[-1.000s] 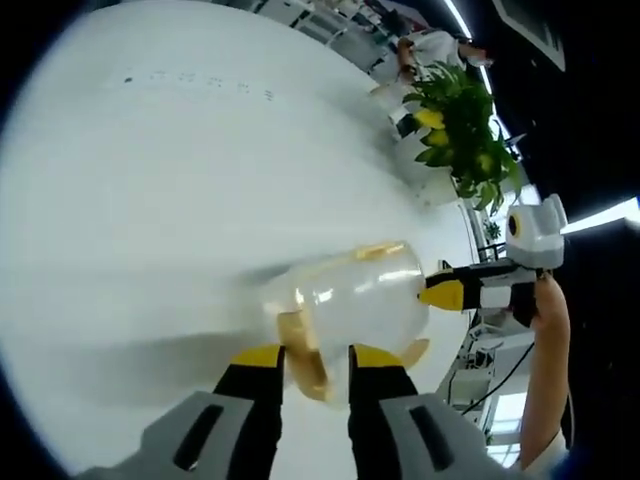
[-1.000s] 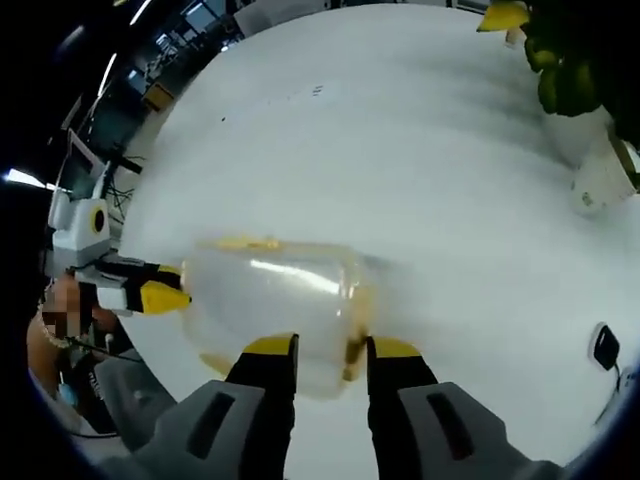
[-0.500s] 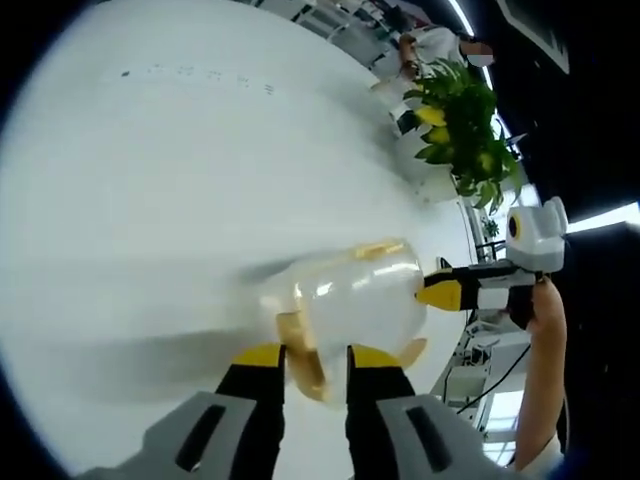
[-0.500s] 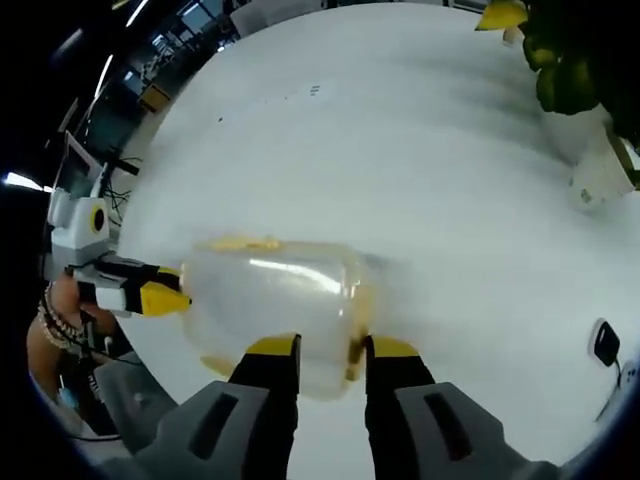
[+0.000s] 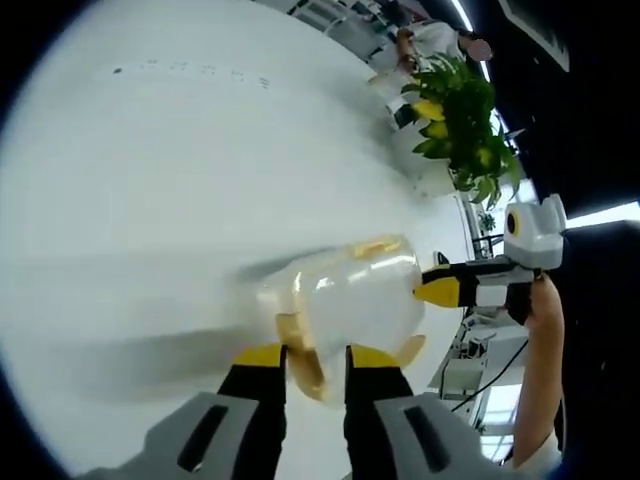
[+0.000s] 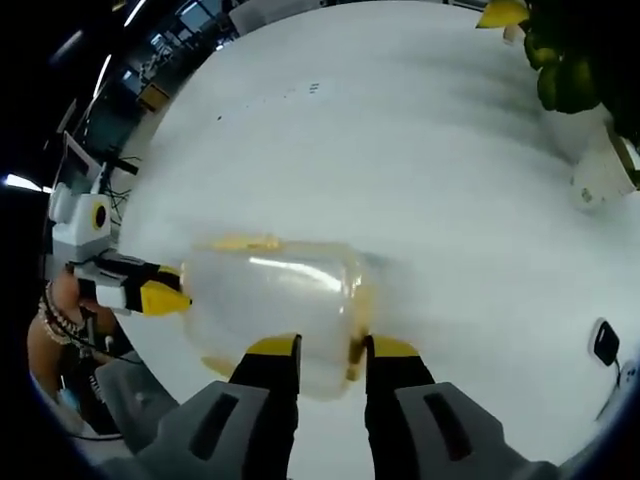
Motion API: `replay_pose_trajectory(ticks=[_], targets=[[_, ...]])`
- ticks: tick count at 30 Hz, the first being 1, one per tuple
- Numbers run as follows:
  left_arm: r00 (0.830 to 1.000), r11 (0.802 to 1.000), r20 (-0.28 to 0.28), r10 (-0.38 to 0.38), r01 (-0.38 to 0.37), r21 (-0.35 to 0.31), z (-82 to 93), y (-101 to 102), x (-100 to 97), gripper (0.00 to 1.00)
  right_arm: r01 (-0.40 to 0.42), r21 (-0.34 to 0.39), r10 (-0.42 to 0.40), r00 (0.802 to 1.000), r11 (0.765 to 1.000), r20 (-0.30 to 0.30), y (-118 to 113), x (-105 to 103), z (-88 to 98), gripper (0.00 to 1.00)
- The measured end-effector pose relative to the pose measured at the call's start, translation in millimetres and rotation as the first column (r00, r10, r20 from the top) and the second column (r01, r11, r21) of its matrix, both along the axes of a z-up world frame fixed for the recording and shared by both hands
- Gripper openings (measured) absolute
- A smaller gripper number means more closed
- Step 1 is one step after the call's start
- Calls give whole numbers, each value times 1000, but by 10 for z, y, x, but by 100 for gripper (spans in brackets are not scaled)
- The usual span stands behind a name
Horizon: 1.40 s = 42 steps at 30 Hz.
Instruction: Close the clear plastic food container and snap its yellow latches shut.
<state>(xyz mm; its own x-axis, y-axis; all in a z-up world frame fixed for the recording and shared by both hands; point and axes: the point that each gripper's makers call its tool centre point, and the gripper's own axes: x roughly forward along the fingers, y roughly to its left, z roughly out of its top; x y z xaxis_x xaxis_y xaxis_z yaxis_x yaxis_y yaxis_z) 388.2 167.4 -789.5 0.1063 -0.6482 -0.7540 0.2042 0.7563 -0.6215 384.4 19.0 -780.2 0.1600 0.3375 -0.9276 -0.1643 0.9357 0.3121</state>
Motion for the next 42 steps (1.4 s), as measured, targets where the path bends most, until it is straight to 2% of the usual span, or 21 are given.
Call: replay_pose_trajectory(ticks=[6, 10, 11, 12, 14, 20, 22, 23, 26, 31, 42], targets=[[1000, 1000, -12, 9, -10, -8, 3, -8, -20, 13, 1, 2, -1, 1000, 1000, 2, -2, -1, 1, 21], [1000, 1000, -5, -9, 9, -3, 8, -16, -19, 13, -1, -2, 1, 1000, 1000, 1, 1, -6, 2, 21], [999, 999, -10, -37, 37, 12, -46, -19, -39, 12, -5, -2, 5, 1000, 1000, 1, 4, -11, 4, 21], [1000, 1000, -7, -12, 12, -7, -44, -93, -10, 12, -7, -2, 7, 1000, 1000, 2, -1, -34, 19, 21], [999, 1000, 17, -30, 30, 6, -60, -154, -24, 12, -4, 4, 4, 1000, 1000, 4, -12, -46, 27, 21], [999, 999, 15, -34, 34, 0, -91, -230, -64, 14, -2, 7, 2, 1000, 1000, -1, -17, -44, 30, 21], [1000, 1000, 6, -18, 18, -14, -101, -230, -62, 15, 6, 27, -6, 1000, 1000, -5, -12, -48, 22, 20], [1000, 1000, 7, -25, 25, -15, -82, -210, -62, 15, 37, 52, -36, 999, 998, -15, -16, -44, -1, 20], [999, 999, 15, -38, 38, -4, -57, -225, -63, 15, 41, 74, -41, 999, 996, -7, -66, 36, -32, 20], [998, 998, 19, -55, 55, 3, -39, -158, -66, 16, 33, 60, -33, 999, 998, 0, -95, 156, -66, 21], [997, 998, 15, -69, 69, 3, -8, -88, -101, 16, 53, 69, -54, 998, 996, 15, -87, 155, -68, 21]])
